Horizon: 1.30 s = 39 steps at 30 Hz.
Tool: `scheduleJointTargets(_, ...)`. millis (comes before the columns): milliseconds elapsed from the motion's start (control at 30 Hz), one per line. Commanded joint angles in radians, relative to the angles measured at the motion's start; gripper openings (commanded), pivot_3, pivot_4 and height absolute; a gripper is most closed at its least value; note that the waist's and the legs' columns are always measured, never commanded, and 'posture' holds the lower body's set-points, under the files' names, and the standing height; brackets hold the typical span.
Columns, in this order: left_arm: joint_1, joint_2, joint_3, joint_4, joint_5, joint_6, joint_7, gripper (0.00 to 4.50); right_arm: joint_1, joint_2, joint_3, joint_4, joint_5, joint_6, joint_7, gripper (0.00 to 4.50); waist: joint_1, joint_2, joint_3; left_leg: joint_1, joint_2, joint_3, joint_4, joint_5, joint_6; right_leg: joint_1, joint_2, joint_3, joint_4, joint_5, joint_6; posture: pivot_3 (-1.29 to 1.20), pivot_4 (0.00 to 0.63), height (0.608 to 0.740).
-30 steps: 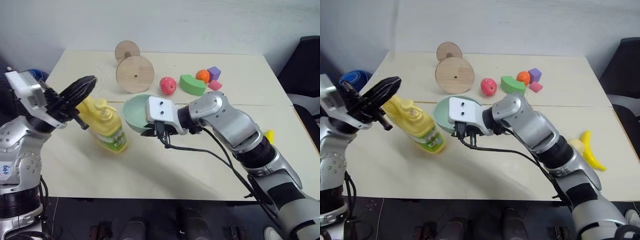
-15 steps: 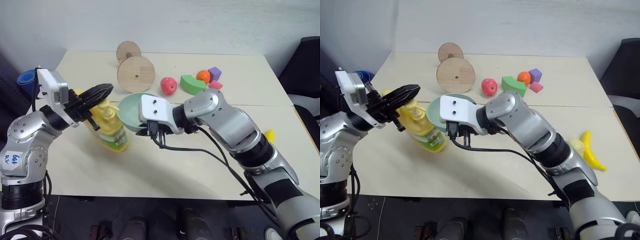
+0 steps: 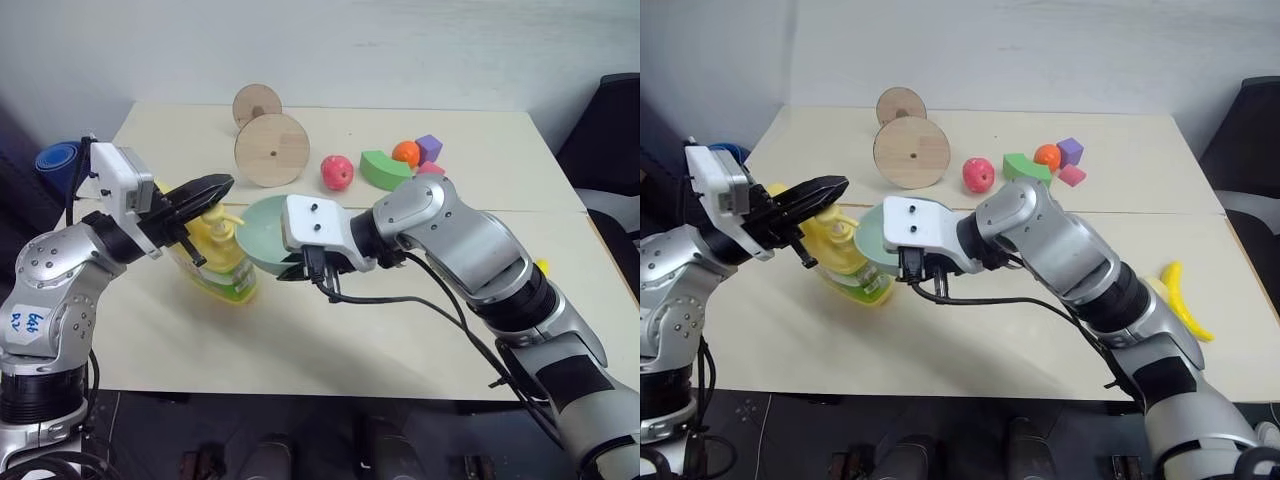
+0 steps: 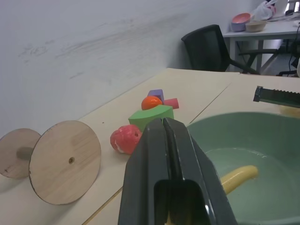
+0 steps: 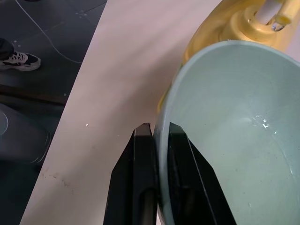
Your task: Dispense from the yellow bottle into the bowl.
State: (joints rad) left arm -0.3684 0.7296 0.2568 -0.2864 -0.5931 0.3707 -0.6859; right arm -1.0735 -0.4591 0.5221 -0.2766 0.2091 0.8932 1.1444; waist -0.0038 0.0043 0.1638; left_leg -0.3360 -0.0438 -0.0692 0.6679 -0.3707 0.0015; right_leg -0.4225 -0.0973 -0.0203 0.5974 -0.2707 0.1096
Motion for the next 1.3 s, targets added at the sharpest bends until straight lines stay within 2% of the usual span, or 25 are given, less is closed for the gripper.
scheduleJointTargets(33,0.086,-0.004,-0.086,0.044,0.059,0.085,0.005,0.05,-0.028,0.013,-0.005,-0.036,0.018,-0.029,0.006,0.0,0.0,0.003,-0.003,0.0,0.0,0.0,0.0,0.0,0.0,0.0,0.0,0.0,0.0,0.0,0.0,0.0,0.15,0.74)
scheduleJointTargets(400,0.125,-0.029,-0.082,0.07,0.07,0.059,0.027,0.05,-0.024,0.023,-0.014,-0.018,0.03,-0.05,0.003,0.0,-0.001,0.009,-0.007,0.001,0.0,0.0,-0.001,0.0,-0.001,0.0,0.0,0.001,-0.001,0.0,-0.001,0.0,0.15,0.74)
scheduleJointTargets(567,0.083,-0.092,0.03,0.057,-0.029,0.021,0.032,0.05,-0.001,0.023,-0.046,0.003,0.045,-0.08,0.003,0.0,0.0,0.01,-0.008,0.001,0.0,0.0,-0.001,0.0,-0.001,0.0,0.0,0.001,-0.002,0.0,-0.001,0.0,0.15,0.74)
scheduleJointTargets(733,0.023,-0.099,0.202,0.049,-0.191,-0.035,-0.036,0.05,0.122,-0.087,-0.064,0.069,-0.018,-0.292,0.03,0.0,0.002,0.003,-0.005,-0.001,0.001,0.0,-0.001,0.001,-0.001,-0.001,0.0,0.0,-0.001,0.0,-0.001,0.0,0.15,0.74)
scheduleJointTargets(833,0.034,-0.026,0.271,0.026,-0.322,0.06,-0.109,0.05,0.215,-0.172,-0.049,0.182,-0.126,-0.511,0.004,0.0,0.003,-0.007,-0.003,-0.007,0.0,-0.001,0.0,0.0,0.0,-0.004,0.0,-0.001,-0.001,0.0,0.0,0.0,0.15,0.74)
scheduleJointTargets(900,0.087,0.041,0.291,0.009,-0.369,0.127,-0.181,0.05,0.271,-0.174,-0.068,0.265,-0.144,-0.61,-0.019,0.0,-0.004,-0.007,-0.003,-0.009,0.0,-0.001,0.0,0.0,0.0,-0.006,0.0,-0.001,-0.003,0.0,0.0,0.0,0.15,0.74)
scheduleJointTargets(967,0.179,0.101,0.312,-0.01,-0.408,0.195,-0.258,0.05,0.317,-0.187,-0.055,0.376,-0.206,-0.788,-0.039,0.0,-0.012,-0.006,-0.002,-0.007,-0.001,-0.001,-0.003,0.0,0.001,-0.006,0.0,-0.001,-0.005,0.0,0.0,0.0,0.15,0.74)
scheduleJointTargets(1067,0.315,0.133,0.334,-0.021,-0.391,0.22,-0.324,0.05,0.378,-0.166,-0.072,0.514,-0.204,-0.996,-0.019,0.0,-0.028,-0.005,-0.002,-0.005,-0.001,-0.001,-0.005,-0.001,0.001,-0.006,0.0,-0.001,-0.006,0.0,0.0,0.0,0.15,0.74)
scheduleJointTargets(1167,0.491,0.118,0.294,0.024,-0.197,0.071,-0.398,0.05,0.427,-0.129,-0.098,0.604,-0.171,-1.081,-0.007,0.0,-0.034,-0.005,0.001,-0.001,0.0,0.0,-0.005,-0.001,0.0,-0.005,0.003,-0.001,-0.006,0.0,0.0,0.0,0.15,0.74)
scheduleJointTargets(1233,0.542,0.074,0.276,0.06,-0.119,-0.01,-0.385,0.0,0.461,-0.101,-0.135,0.604,-0.126,-1.09,-0.005,0.67,-0.031,-0.003,0.003,0.0,0.0,0.001,-0.005,0.0,-0.001,-0.005,0.003,0.001,-0.006,0.001,-0.002,0.0,0.15,0.74)
scheduleJointTargets(1300,0.564,0.029,0.257,0.084,-0.052,-0.077,-0.345,0.39,0.5,-0.102,-0.172,0.575,-0.097,-1.095,-0.004,1.25,-0.023,-0.003,0.003,0.001,0.001,0.0,-0.004,0.0,-0.002,-0.004,0.003,0.002,-0.006,0.001,-0.003,0.0,0.15,0.74)
